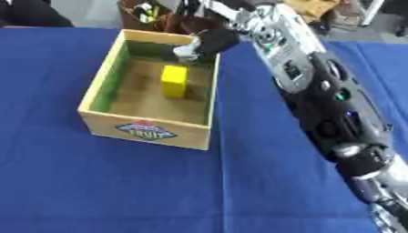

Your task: Pick up objects on the table and place them in the box.

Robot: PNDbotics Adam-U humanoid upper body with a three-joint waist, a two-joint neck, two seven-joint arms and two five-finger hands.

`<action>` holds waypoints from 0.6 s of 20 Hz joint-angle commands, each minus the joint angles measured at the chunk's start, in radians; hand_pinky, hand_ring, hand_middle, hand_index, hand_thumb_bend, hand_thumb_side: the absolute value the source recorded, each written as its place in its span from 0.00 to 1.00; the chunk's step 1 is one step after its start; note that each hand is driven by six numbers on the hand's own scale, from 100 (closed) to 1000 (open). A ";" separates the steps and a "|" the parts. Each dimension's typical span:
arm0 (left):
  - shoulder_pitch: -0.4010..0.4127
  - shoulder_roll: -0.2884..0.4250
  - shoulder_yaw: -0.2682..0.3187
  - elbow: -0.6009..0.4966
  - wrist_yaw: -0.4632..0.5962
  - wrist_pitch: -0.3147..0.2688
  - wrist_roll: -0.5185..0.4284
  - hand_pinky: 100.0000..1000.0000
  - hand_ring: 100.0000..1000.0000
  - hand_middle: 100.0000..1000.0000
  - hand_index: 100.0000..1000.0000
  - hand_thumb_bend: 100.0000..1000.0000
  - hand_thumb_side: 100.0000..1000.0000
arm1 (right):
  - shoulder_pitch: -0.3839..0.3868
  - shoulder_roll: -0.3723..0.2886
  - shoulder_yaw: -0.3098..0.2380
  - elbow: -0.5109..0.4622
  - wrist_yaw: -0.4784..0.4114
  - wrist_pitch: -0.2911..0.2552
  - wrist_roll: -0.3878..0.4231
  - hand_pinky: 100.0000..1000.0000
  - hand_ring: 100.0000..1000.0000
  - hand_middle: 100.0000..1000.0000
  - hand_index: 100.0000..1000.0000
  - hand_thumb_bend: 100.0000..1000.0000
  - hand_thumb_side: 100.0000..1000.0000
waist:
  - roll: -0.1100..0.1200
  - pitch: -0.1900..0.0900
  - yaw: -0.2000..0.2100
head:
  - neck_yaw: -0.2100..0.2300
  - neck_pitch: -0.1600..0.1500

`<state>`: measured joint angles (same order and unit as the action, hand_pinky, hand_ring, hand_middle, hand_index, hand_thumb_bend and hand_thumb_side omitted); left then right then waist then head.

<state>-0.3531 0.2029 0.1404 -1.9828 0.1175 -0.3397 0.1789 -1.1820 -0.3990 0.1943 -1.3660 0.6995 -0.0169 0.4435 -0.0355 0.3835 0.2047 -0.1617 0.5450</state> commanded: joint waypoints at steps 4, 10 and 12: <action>0.010 0.030 0.010 -0.017 -0.011 0.003 0.010 0.45 0.55 0.61 0.78 0.02 1.00 | 0.041 -0.139 -0.049 -0.233 -0.210 0.086 -0.051 0.68 0.77 0.49 0.71 0.54 0.76 | 0.016 -0.042 -0.022 | 0.037 0.009; 0.026 0.031 0.012 -0.017 -0.017 0.008 0.014 0.45 0.54 0.61 0.77 0.02 1.00 | 0.152 -0.279 -0.079 -0.454 -0.382 0.146 -0.128 0.67 0.74 0.42 0.63 0.51 0.76 | 0.026 -0.058 -0.050 | 0.078 0.010; 0.029 0.032 0.012 -0.017 -0.018 0.008 0.016 0.45 0.54 0.61 0.77 0.02 1.00 | 0.193 -0.312 -0.090 -0.507 -0.424 0.163 -0.156 0.64 0.69 0.32 0.51 0.48 0.72 | 0.030 -0.062 -0.062 | 0.084 0.012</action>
<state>-0.3197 0.2107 0.1411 -1.9828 0.1044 -0.3306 0.1911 -0.9779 -0.6636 0.1229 -1.8238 0.3079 0.1362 0.3055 -0.0077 0.3486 0.1403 -0.0846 0.5532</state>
